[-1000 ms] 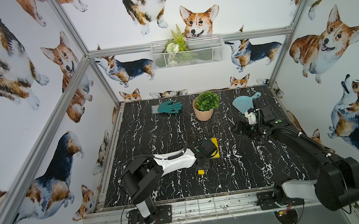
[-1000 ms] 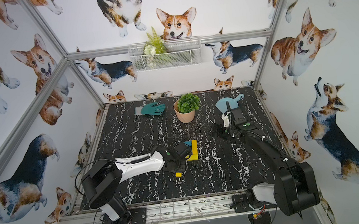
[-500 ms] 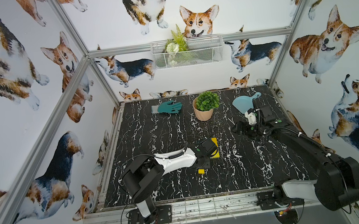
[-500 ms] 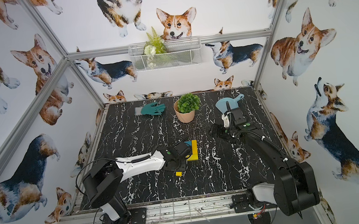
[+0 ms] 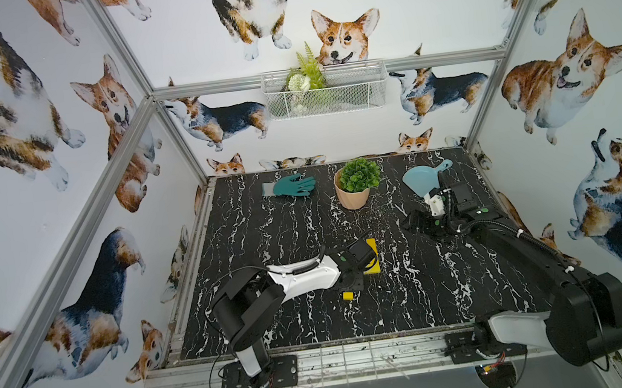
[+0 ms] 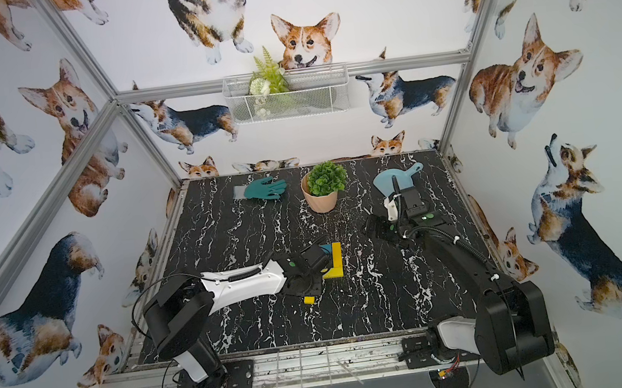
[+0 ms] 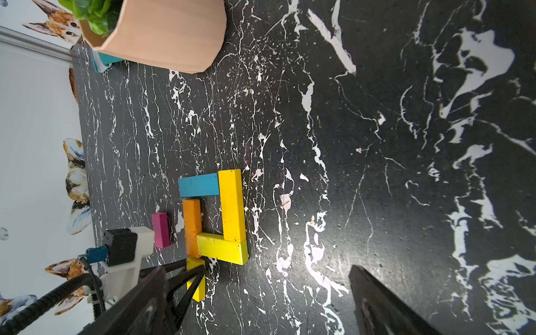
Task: Assemble the letter p with building blocks
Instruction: Assemble the building block at the center of the board, then pick up the building block from the center of the board.
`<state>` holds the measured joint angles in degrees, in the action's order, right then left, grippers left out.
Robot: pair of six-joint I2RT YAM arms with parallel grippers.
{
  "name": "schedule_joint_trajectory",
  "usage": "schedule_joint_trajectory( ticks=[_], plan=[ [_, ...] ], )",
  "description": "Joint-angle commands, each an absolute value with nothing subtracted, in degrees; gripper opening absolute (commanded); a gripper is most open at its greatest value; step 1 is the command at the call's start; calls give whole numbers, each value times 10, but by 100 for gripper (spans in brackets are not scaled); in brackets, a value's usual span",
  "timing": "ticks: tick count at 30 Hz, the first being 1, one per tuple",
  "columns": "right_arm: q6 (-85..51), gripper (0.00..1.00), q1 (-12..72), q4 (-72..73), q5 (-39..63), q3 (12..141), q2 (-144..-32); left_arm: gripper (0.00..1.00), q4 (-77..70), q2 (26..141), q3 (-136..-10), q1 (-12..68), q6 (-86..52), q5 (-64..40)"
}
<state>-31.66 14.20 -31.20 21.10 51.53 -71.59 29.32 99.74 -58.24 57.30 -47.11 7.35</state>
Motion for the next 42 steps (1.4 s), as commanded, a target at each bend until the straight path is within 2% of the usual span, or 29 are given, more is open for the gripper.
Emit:
schedule_joint_trajectory(
  ticks=[1, 14, 16, 21, 23, 31, 37, 42],
  plan=[
    [-312, 100, 142, -313, 214, 514, -714, 30, 290, 1002, -586, 571, -469, 72],
    [-312, 99, 142, -313, 216, 512, -714, 32, 289, 1002, -589, 571, -467, 72],
    [-313, 99, 142, -313, 216, 511, -714, 39, 289, 1003, -590, 571, -466, 72],
    [-312, 100, 142, -314, 216, 512, -711, 65, 298, 987, -588, 571, -465, 85],
    [-312, 100, 142, -314, 216, 511, -711, 71, 308, 974, -589, 572, -463, 93],
    [-311, 99, 142, -312, 217, 511, -710, 77, 394, 897, -619, 550, -410, 149],
    [-312, 99, 142, -310, 218, 509, -708, 77, 381, 841, -540, 479, -390, 121],
    [-313, 100, 142, -305, 222, 510, -713, 80, 359, 823, -502, 455, -394, 112]
  ],
)
